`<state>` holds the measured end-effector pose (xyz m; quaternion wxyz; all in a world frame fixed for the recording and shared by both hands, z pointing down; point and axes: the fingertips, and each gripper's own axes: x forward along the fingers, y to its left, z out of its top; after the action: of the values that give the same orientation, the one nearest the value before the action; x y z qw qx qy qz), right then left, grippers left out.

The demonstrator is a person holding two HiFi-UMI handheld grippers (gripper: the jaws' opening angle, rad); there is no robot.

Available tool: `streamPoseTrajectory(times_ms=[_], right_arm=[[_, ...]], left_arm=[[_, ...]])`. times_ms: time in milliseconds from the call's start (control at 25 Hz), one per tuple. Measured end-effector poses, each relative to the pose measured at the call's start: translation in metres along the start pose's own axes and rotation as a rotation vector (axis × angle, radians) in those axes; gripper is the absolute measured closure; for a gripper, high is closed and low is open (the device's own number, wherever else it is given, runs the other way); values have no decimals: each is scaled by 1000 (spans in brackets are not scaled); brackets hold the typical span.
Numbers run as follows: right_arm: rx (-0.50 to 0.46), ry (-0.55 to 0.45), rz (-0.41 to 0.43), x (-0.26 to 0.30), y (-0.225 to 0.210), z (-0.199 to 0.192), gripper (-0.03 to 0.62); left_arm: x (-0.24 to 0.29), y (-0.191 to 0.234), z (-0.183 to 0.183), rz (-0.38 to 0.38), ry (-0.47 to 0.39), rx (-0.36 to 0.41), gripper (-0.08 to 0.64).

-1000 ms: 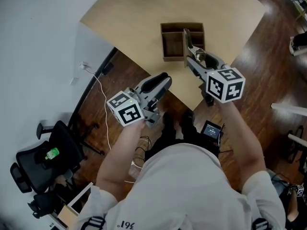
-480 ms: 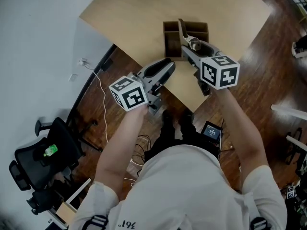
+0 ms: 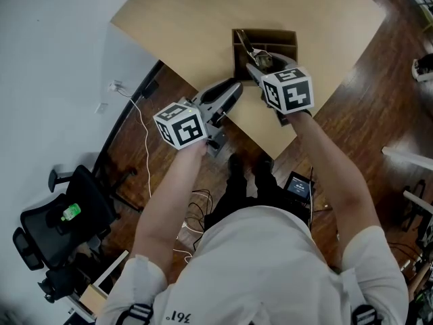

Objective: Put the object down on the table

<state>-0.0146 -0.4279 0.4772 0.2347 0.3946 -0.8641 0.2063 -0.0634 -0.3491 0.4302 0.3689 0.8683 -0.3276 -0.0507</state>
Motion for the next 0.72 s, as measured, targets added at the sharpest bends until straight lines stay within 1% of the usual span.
streamPoseTrajectory(times_ms=[240,440,560,720], right_arm=[[-185,92,-68,21,6,-20,359],[-311,115,-111,29,7,-31,359],[-357,109,-132,32,8,-30,359],[-360,102,-157,35,3,-30,359]], left_arm=[[-4,4,-7,2,10,-18,474],[-5,4,-15,6,21,-32,474],[-7,7,-14,10,21,-36,474],[-5,8,-16,15,26,-43,474]])
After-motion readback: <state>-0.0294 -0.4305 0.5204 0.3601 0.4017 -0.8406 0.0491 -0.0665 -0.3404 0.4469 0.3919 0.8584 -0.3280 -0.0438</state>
